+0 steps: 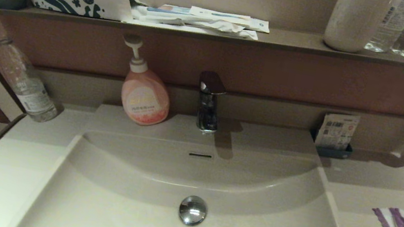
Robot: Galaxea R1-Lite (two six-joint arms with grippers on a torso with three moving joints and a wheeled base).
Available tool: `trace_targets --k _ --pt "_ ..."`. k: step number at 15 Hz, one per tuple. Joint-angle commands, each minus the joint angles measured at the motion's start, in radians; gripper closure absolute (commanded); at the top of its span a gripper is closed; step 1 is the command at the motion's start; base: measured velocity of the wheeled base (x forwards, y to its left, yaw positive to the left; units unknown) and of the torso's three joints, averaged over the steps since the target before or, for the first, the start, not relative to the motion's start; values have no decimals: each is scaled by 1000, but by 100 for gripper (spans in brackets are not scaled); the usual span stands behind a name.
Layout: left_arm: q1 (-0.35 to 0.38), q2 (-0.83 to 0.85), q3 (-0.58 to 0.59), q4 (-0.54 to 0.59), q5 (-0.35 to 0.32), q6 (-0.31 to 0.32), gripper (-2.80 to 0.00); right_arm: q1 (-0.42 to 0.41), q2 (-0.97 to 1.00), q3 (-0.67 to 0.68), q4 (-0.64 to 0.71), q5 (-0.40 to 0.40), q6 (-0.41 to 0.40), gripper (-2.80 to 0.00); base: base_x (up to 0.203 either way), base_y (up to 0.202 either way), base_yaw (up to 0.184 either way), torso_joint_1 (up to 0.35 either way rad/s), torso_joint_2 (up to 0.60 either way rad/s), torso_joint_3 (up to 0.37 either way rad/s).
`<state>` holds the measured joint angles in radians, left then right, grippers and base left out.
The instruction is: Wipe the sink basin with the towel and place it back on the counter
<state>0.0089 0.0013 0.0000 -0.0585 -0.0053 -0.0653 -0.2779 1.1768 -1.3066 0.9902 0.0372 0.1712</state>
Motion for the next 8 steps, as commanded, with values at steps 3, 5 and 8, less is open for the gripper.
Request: trace_targets --k 3,5,8 --pt "0 0 0 -1 -1 -1 0 134 -318 13 91 55 -18 0 0 0 0 0 0 0" --pt "0 0 0 -1 -1 -1 0 158 -458 29 137 62 -22 0 0 0 0 0 0 0" --pt "0 0 0 -1 -1 -1 0 169 -680 107 153 52 -39 0 0 0 0 0 0 0"
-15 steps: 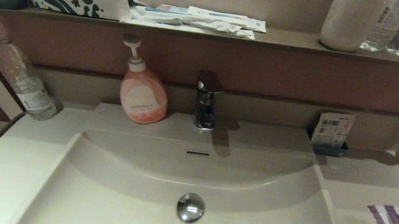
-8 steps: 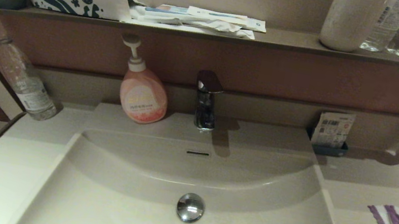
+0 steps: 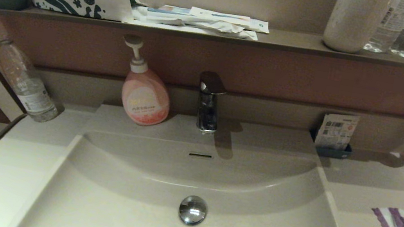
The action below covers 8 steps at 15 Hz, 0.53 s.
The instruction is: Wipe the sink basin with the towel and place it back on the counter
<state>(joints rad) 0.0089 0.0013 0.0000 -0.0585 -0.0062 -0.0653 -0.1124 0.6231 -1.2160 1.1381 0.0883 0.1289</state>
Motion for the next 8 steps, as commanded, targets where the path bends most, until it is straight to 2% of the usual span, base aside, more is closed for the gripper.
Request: trace_targets --k 1,4,6,8 --pt "0 0 0 -1 0 -1 0 6 -198 51 6 -3 -15 0 0 0 0 0 0 0" --pt "0 0 0 -1 0 -2 0 10 -336 173 4 -36 -134 0 0 0 0 0 0 0" --pt "0 0 0 -1 1 -1 0 16 -337 244 -24 -38 -130 0 0 0 0 0 0 0" --pt "0 0 0 -1 0 -1 0 72 -358 349 -151 -42 -128 0 0 0 0 0 0 0"
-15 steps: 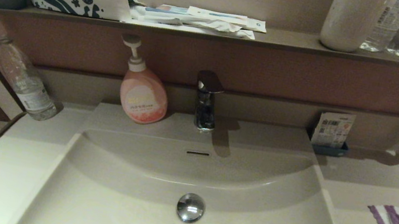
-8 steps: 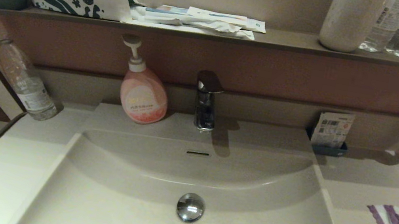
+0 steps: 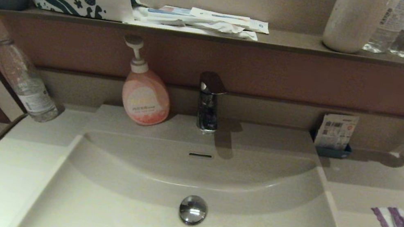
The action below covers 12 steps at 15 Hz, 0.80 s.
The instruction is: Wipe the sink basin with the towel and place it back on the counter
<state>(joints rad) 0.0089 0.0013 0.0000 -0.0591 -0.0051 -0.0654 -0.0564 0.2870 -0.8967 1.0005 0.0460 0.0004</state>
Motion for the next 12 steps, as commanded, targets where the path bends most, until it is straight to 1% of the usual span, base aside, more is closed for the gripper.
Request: trace_targets --k 1,3,5,8,9,10,12 --pt "0 0 0 -1 0 -1 0 25 -62 97 -63 -1 0 0 0 0 0 0 0 0" --pt "0 0 0 0 0 -1 0 35 -143 240 -200 -3 5 0 0 0 0 0 0 0" --pt "0 0 0 -1 -1 -1 0 39 -215 416 -397 -10 9 0 0 0 0 0 0 0" --pt "0 0 0 -1 1 -2 0 40 -267 726 -826 -28 -7 0 0 0 0 0 0 0" --pt "0 0 0 -1 1 -2 0 41 -276 803 -929 -30 -16 0 0 0 0 0 0 0" --pt "0 0 0 -1 1 -2 0 41 -283 855 -986 -32 -25 0 0 0 0 0 0 0" --pt "0 0 0 -1 -1 -2 0 41 -287 884 -1016 -35 -27 0 0 0 0 0 0 0"
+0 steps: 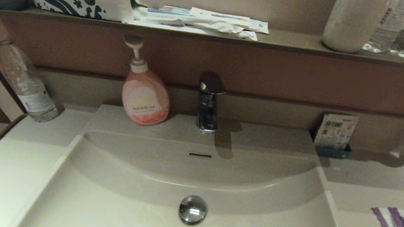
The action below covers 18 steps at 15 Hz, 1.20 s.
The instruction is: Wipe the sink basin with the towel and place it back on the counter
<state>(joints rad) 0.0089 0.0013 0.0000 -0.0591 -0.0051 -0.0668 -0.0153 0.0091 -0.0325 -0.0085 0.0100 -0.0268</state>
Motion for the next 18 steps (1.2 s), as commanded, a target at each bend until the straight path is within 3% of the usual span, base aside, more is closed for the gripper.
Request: trace_targets --k 1,18 --pt "0 0 0 -1 0 -1 0 0 -9 20 -7 1 -1 0 0 0 0 0 0 0" --pt "0 0 0 -1 0 -1 0 1 -9 33 5 -2 -1 0 0 0 0 0 0 0"
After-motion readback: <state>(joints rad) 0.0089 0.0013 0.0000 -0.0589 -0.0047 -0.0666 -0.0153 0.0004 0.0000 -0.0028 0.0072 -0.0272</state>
